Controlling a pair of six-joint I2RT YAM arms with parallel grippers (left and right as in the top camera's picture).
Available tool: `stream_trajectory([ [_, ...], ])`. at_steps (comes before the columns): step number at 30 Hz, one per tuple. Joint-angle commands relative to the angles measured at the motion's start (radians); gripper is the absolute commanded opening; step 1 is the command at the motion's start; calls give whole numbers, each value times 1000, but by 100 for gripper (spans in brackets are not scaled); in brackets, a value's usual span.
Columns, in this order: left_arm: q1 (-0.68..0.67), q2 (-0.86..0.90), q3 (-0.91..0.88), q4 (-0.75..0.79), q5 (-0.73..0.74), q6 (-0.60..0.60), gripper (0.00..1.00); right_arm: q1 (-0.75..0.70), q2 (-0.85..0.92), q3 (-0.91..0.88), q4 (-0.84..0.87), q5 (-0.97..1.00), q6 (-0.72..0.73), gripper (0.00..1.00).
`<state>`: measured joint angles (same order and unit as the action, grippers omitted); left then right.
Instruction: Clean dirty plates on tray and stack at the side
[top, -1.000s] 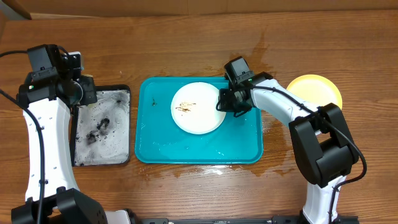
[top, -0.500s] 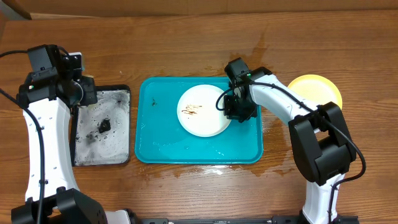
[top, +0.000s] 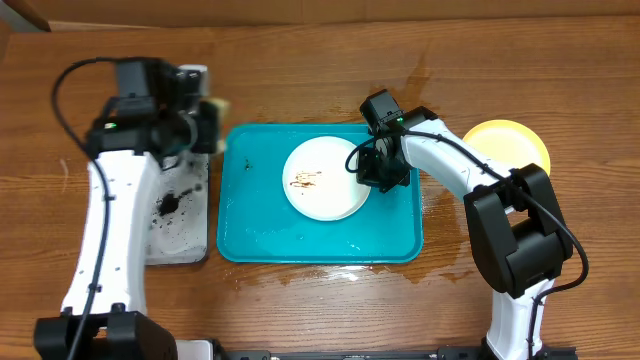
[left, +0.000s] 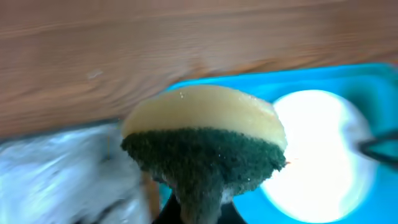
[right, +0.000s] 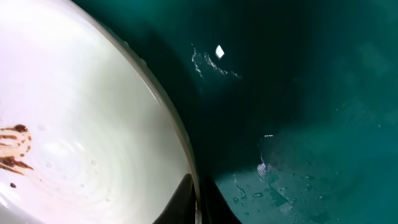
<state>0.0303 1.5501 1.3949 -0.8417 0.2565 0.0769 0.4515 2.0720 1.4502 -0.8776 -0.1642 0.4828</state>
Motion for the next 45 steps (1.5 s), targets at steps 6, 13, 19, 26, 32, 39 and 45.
stream_trajectory([
  [6, -348, 165, 14, 105, 110, -187, 4, -3, 19, 8, 9, 39, 49, 4],
  [13, -444, 330, 14, 148, 115, -278, 4, -3, 19, 8, 9, 39, 49, 4],
  [19, -448, 436, 14, 202, 135, -323, 4, -3, 19, 8, 7, 39, 49, 7],
  [26, -443, 464, 14, 199, 137, -343, 4, -7, 19, 8, -18, 39, 49, 24],
  [32, -443, 465, 14, 183, 113, -343, 4, -7, 19, 2, -44, 40, 93, 4],
  [39, -446, 472, 14, 185, 77, -345, 4, -7, 19, -11, -14, 39, 98, 4],
  [45, -453, 499, 14, 181, 76, -381, 4, -7, 19, -11, -3, 39, 98, 4],
])
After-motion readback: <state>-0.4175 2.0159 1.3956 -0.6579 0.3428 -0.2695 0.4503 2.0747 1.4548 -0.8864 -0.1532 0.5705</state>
